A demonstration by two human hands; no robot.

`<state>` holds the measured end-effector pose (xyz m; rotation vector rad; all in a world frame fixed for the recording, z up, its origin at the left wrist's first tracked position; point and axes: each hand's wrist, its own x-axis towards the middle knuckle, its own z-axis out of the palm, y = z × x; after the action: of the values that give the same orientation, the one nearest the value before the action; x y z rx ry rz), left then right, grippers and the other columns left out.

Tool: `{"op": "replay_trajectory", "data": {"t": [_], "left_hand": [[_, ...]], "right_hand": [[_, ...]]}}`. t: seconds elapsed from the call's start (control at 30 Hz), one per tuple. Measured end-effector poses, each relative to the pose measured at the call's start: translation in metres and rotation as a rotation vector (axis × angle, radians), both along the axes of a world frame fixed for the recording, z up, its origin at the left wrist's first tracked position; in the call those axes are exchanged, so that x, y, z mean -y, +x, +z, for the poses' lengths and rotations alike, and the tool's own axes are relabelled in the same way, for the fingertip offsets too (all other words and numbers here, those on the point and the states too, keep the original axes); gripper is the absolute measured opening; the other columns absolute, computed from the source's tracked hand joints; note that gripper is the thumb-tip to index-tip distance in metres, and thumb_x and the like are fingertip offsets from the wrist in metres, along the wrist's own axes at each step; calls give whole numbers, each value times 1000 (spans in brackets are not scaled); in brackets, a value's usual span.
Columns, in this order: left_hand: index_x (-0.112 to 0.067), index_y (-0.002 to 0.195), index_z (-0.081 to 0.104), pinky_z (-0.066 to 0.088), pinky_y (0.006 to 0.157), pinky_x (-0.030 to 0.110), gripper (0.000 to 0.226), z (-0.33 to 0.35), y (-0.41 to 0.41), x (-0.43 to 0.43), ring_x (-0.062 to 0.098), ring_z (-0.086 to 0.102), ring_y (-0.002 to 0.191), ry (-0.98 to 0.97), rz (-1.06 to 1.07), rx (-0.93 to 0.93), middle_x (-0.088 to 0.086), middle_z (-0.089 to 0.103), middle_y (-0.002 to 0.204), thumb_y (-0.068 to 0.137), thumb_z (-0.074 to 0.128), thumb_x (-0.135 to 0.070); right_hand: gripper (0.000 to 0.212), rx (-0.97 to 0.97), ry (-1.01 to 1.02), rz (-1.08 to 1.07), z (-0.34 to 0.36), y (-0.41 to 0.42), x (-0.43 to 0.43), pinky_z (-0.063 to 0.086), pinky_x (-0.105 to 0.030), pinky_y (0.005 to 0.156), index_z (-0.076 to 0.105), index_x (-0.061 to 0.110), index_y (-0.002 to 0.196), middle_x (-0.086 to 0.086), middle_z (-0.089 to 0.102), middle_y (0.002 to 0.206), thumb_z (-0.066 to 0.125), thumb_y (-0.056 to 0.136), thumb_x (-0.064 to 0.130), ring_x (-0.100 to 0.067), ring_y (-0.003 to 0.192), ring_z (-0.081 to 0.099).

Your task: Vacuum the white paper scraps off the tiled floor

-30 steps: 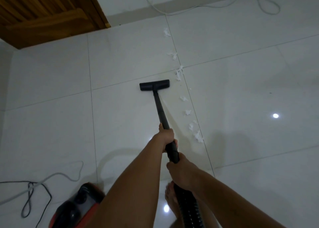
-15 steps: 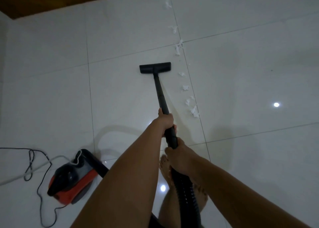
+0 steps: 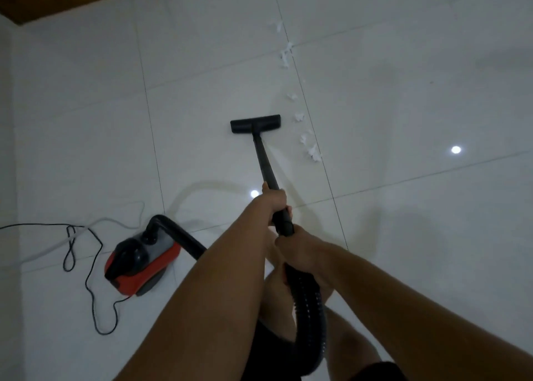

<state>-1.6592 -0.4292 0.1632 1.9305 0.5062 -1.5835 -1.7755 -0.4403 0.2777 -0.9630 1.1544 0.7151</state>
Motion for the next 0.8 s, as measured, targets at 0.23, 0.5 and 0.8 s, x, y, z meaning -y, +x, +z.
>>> {"op": "replay_trajectory", "data": {"t": [0.23,0.5,0.8], "left_hand": [[-43,159,14,53,53,28,62,-13,14,-11,16,54,59,21,-57,3,11,58,81,108,43,-22],[-49,159,5,52,50,25,69,-23,52,-49,16,50,64,0,-129,-40,13,53,93,109,38,-14],[-48,157,11,50,57,29,67,-28,73,-92,16,50,61,-22,-233,-28,12,54,86,107,38,-13]], "right_hand": [[35,-10,51,-59,-4,8,-19,58,-39,78,39,19,134,-13,60,85,46,100,15,-26,77,61],[39,-56,72,-225,-21,44,-75,53,-29,47,32,22,141,-10,55,61,41,103,15,-19,42,54],[39,-52,61,-326,-19,69,-134,50,-31,46,36,17,143,-13,55,75,42,104,14,-20,47,52]]}}
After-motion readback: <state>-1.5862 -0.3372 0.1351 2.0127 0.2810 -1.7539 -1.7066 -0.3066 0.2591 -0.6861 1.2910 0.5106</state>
